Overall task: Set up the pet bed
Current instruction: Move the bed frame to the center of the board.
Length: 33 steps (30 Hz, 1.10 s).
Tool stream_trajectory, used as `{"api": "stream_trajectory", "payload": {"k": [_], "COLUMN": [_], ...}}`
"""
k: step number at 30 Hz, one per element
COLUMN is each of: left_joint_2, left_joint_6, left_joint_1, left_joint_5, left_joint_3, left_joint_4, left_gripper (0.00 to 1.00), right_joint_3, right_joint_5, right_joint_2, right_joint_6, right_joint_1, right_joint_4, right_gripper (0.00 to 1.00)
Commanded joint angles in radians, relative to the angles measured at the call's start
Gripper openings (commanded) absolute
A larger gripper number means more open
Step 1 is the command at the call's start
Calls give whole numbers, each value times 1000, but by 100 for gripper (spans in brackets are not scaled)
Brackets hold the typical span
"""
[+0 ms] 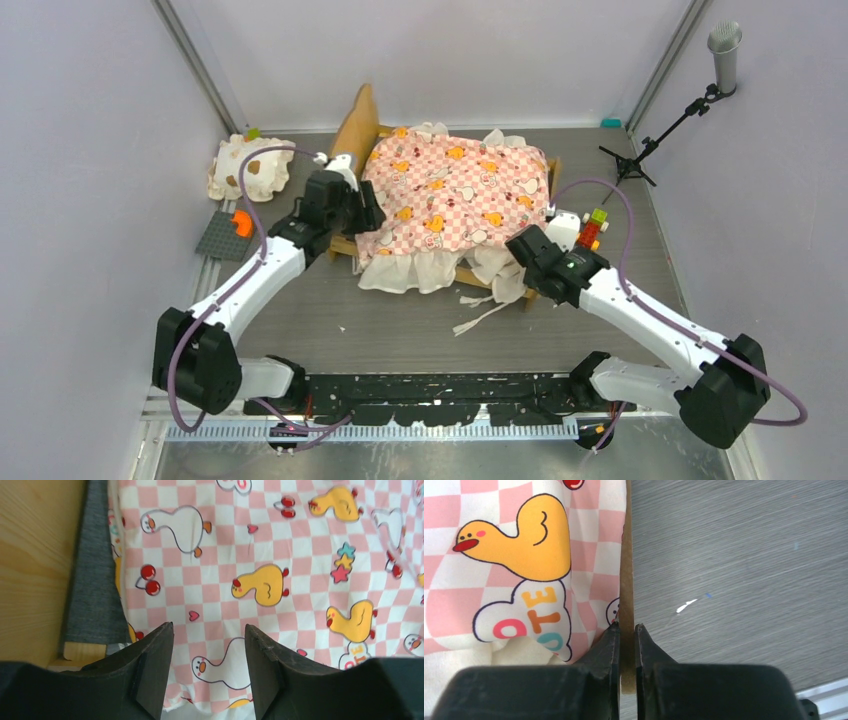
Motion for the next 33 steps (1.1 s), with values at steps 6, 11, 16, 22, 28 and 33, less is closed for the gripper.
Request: {"api": "stream_trajectory", "payload": {"k": [6,11,16,22,28,33], "left_joint_2": [-51,-58,-5,89,95,43], "left_joint_6": [-95,-119,-108,-99,-99,-65], "left_joint_1": [-190,-215,-216,-216,-216,-216], "left_joint_5": [-331,-414,-406,-371,-384,-411], "left_joint_3": [-7,-10,-9,19,-2,3], "left_joint_4": [-233,-280,-223,-193,-171,-192], "left_gripper": [57,60,62,58,27,0], "right_joint_3": [6,-5,-8,-22,-27,-28], "right_joint_5": [19,-5,-19,-7,-3,10], "right_joint_2": [-53,-40,-39,-56,-82,-90], "right_joint_6": [-94,-90,-90,-96,-113,-172], "right_joint_1": [-72,-73,-73,-79,-101,-129], "right_joint_4": [6,23,37,37,24,30], "right_gripper": [1,1,1,1,1,1]}}
